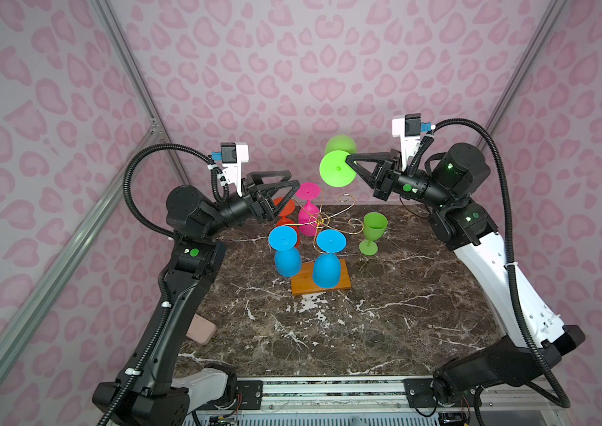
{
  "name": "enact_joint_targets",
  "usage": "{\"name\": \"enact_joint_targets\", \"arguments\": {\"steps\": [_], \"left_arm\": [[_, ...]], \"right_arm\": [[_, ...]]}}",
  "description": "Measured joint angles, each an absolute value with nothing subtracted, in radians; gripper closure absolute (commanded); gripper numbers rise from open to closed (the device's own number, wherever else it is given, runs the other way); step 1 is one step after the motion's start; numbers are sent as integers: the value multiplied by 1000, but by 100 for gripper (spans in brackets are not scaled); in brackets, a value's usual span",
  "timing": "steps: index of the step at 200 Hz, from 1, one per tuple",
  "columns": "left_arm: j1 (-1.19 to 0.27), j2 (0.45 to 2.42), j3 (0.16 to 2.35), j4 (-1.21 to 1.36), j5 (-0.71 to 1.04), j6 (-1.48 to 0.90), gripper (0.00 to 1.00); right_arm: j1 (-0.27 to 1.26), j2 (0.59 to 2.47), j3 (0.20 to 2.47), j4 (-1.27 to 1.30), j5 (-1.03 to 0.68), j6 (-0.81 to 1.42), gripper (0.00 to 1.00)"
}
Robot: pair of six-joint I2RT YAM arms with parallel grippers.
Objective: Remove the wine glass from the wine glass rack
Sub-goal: 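Grasp the green glass foot with the left gripper beside the right gripper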
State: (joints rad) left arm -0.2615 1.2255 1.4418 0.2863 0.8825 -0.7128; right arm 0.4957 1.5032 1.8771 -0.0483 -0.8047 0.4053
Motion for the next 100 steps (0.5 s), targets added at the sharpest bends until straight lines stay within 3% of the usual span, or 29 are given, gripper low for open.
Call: {"name": "enact_joint_targets", "arguments": {"steps": [100], "left_arm": [[-310,1306,1491,302,883,-738,37]], "right_arm": [[574,1537,1890,-41,-803,383,100]]}}
